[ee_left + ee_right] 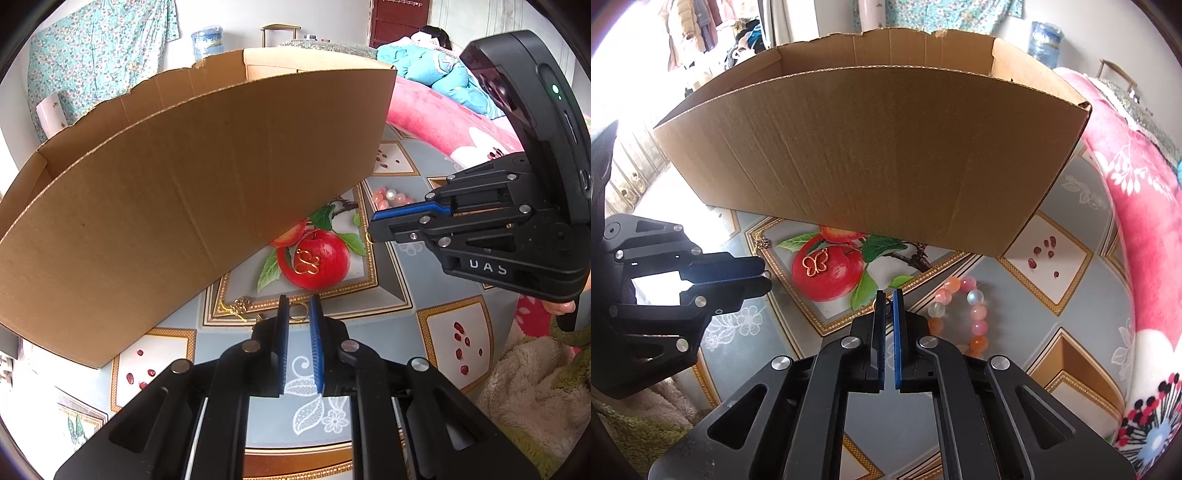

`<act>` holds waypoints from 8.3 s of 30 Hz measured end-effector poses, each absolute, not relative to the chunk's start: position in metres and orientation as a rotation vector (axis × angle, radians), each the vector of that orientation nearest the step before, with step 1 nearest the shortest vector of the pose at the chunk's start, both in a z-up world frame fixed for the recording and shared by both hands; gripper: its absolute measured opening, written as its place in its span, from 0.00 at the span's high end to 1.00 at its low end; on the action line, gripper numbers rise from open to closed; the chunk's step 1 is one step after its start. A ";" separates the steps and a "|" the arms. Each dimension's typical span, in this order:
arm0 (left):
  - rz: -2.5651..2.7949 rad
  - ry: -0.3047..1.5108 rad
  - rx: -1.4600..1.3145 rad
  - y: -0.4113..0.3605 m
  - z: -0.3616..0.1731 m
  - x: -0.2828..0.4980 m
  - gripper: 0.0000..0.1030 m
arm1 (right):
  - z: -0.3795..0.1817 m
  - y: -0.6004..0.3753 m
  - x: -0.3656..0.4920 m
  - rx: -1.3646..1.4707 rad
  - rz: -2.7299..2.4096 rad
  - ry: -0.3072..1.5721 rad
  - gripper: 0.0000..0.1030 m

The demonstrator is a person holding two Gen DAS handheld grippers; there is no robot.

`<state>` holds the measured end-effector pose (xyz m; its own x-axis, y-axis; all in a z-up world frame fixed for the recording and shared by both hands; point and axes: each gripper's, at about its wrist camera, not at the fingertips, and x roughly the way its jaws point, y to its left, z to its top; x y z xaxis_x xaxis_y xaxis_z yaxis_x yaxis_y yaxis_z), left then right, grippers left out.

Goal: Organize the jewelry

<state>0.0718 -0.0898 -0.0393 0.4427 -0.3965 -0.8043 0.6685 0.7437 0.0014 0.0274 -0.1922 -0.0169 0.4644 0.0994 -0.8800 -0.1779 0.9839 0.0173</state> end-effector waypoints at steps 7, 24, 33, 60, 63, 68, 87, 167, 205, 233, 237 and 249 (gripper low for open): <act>-0.677 0.890 0.343 -0.090 -0.040 0.072 0.90 | -0.014 -0.189 0.026 -0.074 0.173 1.077 0.80; -0.677 0.896 0.335 -0.090 -0.041 0.073 0.90 | -0.015 -0.171 0.029 -0.134 0.145 1.104 0.92; -0.677 0.889 0.335 -0.090 -0.040 0.072 0.90 | -0.009 -0.173 0.031 -0.130 0.150 1.101 0.99; -0.669 0.889 0.324 -0.084 -0.040 0.072 0.90 | -0.013 -0.154 0.030 -0.069 0.107 1.114 0.91; -0.669 0.889 0.323 -0.085 -0.040 0.072 0.90 | -0.012 -0.154 0.030 -0.063 0.113 1.109 0.92; -0.670 0.883 0.323 -0.084 -0.040 0.071 0.90 | -0.013 -0.155 0.030 -0.047 0.116 1.104 0.92; -0.771 0.729 0.154 -0.045 0.058 0.058 0.90 | 0.097 -0.153 -0.007 -0.047 0.271 0.805 0.92; -0.327 0.748 0.027 0.025 0.083 0.074 0.19 | 0.114 -0.153 0.038 0.111 0.369 0.566 0.25; -0.400 0.866 0.122 -0.010 -0.004 0.059 0.19 | 0.008 -0.176 0.020 0.102 0.248 0.965 0.24; -0.647 0.877 0.268 -0.064 -0.034 0.067 0.78 | -0.019 -0.162 0.048 0.100 0.252 1.068 0.45; -0.643 0.903 0.277 -0.067 -0.040 0.072 0.78 | -0.021 -0.161 0.049 0.106 0.256 1.068 0.45; -0.626 0.909 0.334 -0.079 -0.047 0.075 0.78 | -0.027 -0.164 0.049 0.134 0.250 1.064 0.45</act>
<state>0.0754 -0.0794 -0.0472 0.4551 -0.3607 -0.8141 0.6320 0.7749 0.0100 0.0490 -0.1636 -0.0270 0.4607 0.2671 -0.8464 -0.1380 0.9636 0.2290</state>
